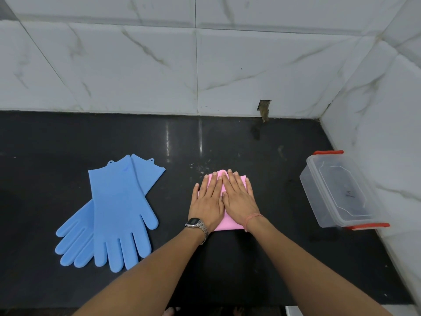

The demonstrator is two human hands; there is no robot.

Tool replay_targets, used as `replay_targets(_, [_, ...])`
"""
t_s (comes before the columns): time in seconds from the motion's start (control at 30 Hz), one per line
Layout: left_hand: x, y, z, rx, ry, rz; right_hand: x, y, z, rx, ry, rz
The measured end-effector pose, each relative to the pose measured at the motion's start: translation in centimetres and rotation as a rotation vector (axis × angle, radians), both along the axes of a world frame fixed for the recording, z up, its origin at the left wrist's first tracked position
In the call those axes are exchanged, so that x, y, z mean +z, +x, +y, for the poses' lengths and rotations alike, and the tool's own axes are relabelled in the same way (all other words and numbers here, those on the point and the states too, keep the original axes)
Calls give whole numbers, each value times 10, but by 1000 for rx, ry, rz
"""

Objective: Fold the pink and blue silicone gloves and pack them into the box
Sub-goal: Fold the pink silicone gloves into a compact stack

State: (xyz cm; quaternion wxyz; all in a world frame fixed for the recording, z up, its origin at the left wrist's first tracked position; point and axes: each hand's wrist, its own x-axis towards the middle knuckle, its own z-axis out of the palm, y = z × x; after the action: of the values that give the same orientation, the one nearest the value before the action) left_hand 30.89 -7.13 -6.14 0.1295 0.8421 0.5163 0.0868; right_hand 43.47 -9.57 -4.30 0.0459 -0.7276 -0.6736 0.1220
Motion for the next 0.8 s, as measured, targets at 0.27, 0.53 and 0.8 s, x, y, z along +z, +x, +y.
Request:
replay_targets(0.27, [-3, 0, 2, -3, 2, -4, -6, 0, 1, 0, 34, -30])
replay_targets(0.53, [-4, 1, 4, -14, 10, -31, -11, 2, 3, -14, 50, 3])
replay_targets(0.8, [-2, 1, 4, -16, 7, 1, -4, 3, 4, -6, 1, 20])
